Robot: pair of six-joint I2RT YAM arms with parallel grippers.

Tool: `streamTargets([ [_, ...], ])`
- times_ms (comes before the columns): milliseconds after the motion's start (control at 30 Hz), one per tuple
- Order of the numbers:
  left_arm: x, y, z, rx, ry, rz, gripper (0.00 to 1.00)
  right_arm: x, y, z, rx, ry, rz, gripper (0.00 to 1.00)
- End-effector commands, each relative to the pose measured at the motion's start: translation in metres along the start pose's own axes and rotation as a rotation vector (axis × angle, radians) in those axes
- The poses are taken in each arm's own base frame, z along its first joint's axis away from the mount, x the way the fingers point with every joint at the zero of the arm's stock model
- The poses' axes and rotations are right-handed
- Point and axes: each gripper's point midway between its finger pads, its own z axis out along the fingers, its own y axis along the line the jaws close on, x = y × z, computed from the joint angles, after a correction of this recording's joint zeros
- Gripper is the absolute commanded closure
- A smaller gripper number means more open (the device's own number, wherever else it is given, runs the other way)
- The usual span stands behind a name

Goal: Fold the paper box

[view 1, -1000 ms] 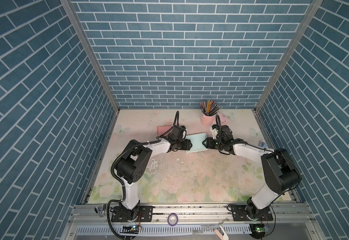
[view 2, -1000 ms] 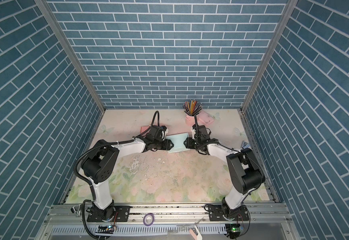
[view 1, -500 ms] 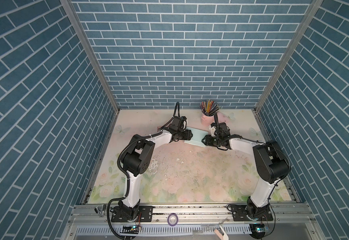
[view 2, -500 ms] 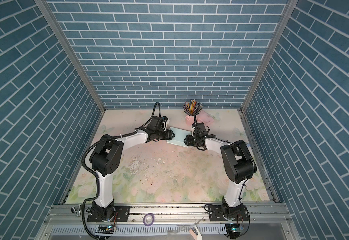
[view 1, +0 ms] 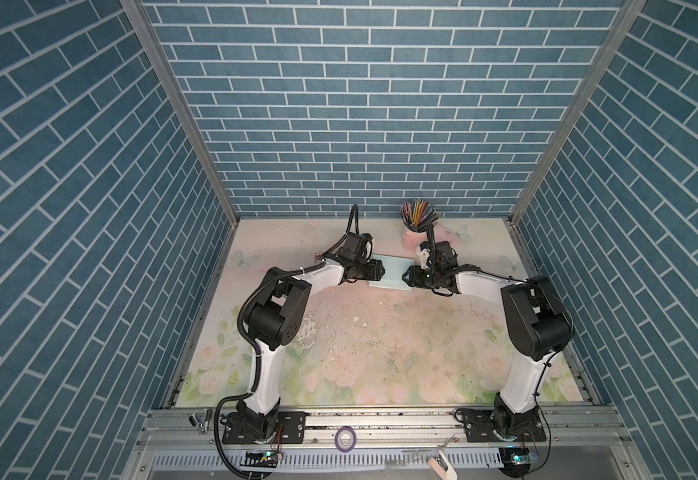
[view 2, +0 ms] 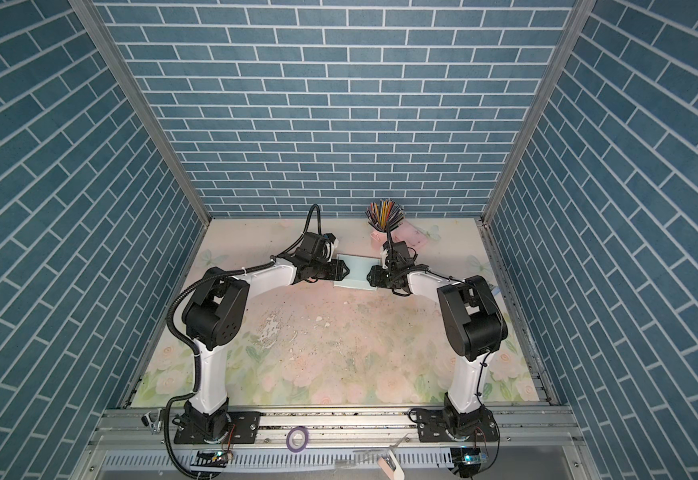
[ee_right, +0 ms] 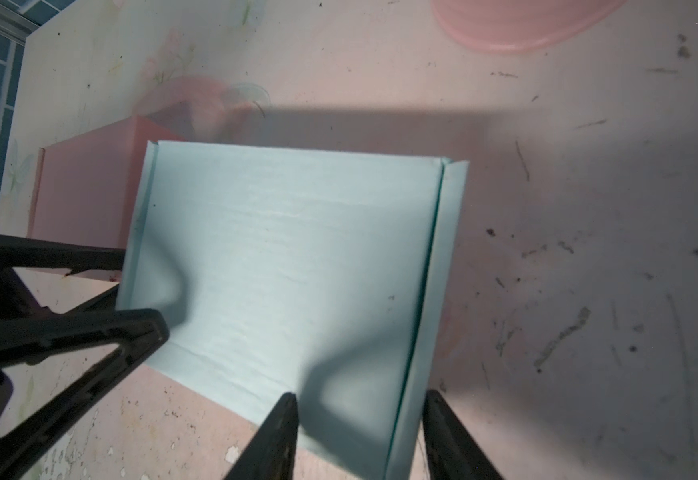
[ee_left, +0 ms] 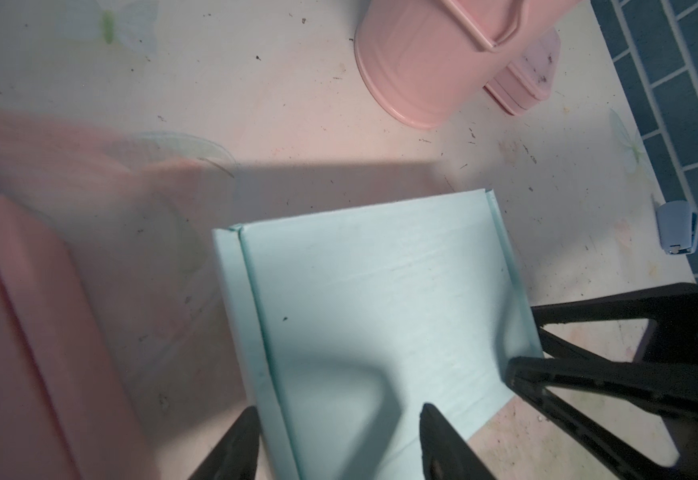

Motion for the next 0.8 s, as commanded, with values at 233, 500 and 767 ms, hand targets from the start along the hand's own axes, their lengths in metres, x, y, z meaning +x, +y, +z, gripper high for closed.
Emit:
streamTargets([
  [233, 0.003, -0.027, -0.032, 0.047, -0.008, 0.057, 0.09, -0.022, 0.024, -0.038, -0.023, -0.094, -0.1, 0.29],
  [500, 0.017, -0.035, -0.078, 0.054, -0.034, 0.076, 0.01, -0.016, 0.032, -0.082, 0.028, -0.138, -0.153, 0.22],
  [767, 0.058, -0.045, -0.137, 0.052, -0.049, 0.121, 0.0, 0.01, 0.048, -0.124, 0.046, -0.196, -0.216, 0.21],
])
